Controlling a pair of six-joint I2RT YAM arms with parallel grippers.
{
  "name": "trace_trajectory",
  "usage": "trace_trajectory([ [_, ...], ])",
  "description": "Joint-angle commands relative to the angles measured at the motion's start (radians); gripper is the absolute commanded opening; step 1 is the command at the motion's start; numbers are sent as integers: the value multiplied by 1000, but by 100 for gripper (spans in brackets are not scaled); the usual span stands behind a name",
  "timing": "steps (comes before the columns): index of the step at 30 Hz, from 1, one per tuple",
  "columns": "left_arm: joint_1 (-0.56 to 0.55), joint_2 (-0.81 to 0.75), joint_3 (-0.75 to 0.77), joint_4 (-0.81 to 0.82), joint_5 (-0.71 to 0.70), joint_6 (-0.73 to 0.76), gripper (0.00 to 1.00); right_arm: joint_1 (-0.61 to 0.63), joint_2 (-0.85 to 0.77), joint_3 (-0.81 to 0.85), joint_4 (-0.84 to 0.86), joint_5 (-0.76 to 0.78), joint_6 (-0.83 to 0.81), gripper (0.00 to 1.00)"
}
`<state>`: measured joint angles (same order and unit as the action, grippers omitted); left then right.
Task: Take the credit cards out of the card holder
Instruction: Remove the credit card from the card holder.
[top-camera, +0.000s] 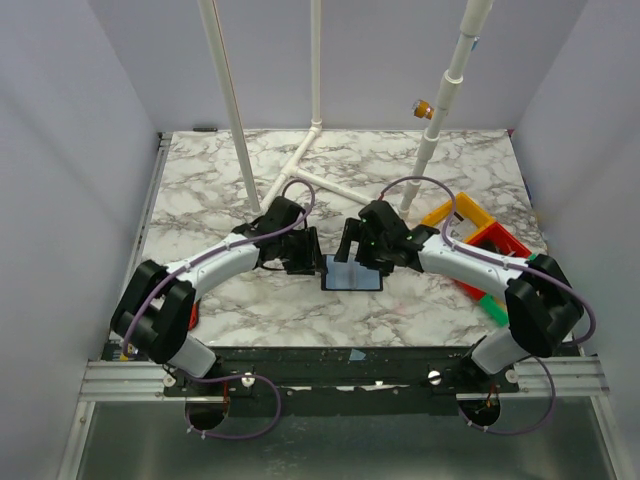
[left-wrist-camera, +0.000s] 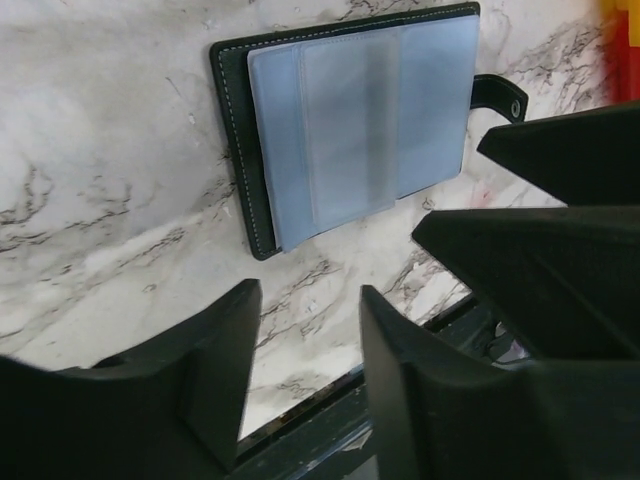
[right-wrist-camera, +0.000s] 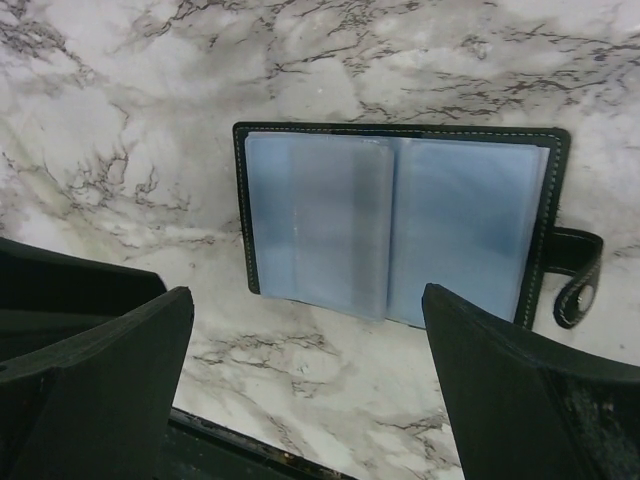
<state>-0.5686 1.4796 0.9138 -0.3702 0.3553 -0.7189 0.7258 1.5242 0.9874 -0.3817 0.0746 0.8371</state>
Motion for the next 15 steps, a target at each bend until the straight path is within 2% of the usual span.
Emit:
trace_trajectory([
  [1, -31, 67, 8, 69, 42, -43, 38, 7, 38, -25, 88, -67, -2, 100],
  [6, -41, 127, 28, 99, 45, -61, 21, 7, 52, -34, 82, -38, -18, 93],
  [8, -42, 148, 32, 111, 47, -64, 19, 13, 61, -21, 60, -5, -31, 91],
  [11, -42, 171, 37, 116, 46, -64, 15, 37, 75, -1, 29, 49, -46, 81],
  [13, -41, 183, 34, 123, 47, -69, 13, 55, 86, 10, 15, 80, -50, 71],
  [15, -39, 186, 23, 132, 39, -79, 11, 81, 108, 33, -3, 114, -56, 67],
])
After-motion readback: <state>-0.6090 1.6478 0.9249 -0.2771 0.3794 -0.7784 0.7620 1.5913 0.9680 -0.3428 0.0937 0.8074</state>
